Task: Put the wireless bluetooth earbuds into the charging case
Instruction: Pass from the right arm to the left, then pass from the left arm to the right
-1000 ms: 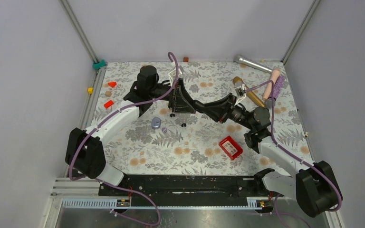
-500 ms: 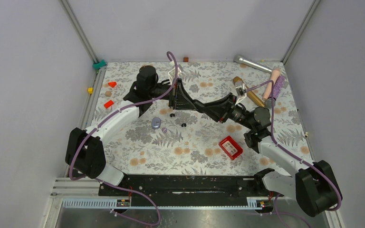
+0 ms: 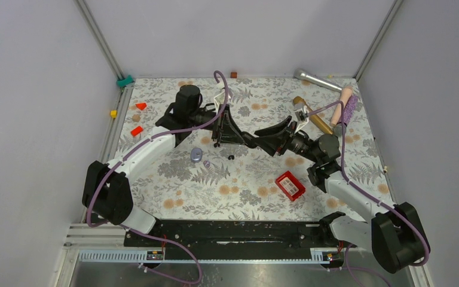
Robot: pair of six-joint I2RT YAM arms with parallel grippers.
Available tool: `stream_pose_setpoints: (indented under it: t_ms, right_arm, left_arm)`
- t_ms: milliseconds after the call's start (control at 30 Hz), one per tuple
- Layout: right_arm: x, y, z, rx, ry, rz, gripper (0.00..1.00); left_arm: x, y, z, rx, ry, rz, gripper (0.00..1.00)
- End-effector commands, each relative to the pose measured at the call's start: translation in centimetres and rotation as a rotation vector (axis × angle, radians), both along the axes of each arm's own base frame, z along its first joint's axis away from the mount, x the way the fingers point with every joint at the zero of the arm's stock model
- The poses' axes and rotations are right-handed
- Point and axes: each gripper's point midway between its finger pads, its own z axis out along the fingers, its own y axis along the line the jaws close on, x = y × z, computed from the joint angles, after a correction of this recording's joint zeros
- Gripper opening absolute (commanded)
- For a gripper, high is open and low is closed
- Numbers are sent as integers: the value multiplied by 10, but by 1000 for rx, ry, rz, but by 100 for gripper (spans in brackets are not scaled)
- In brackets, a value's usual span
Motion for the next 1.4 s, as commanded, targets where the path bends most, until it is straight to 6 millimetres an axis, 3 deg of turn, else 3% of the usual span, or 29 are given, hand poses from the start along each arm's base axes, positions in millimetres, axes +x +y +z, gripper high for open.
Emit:
stream_pose_setpoints:
  t_ms: [0, 167, 367, 567, 1100, 1167, 1333, 1367]
  right_arm:
    - [0, -5, 25, -1, -119, -16, 53]
    - [-1, -2, 18, -26, -112, 11, 55]
    - [-31, 9, 13, -67, -138, 228, 50]
    - [-34, 11, 3, -114, -129, 267, 43]
    - [-41, 21, -25, -217, -87, 352, 42]
    - [-41, 21, -25, -219, -92, 350, 38]
    - [-40, 20, -22, -216, -107, 331, 15]
    - [-39, 20, -21, -216, -110, 325, 11]
  left_arm:
    - [-9, 3, 8, -4, -100, -69, 0]
    - [-9, 4, 4, 14, -104, -70, 0]
    - [-9, 4, 2, 19, -108, -76, 0]
    - [-12, 2, -2, 35, -120, -86, 0]
    - [-15, 0, -4, 48, -142, -89, 0]
    - [-16, 0, -4, 48, -142, -90, 0]
    - [-15, 0, -6, 52, -143, -86, 0]
    - [-14, -1, -7, 55, -142, -83, 6]
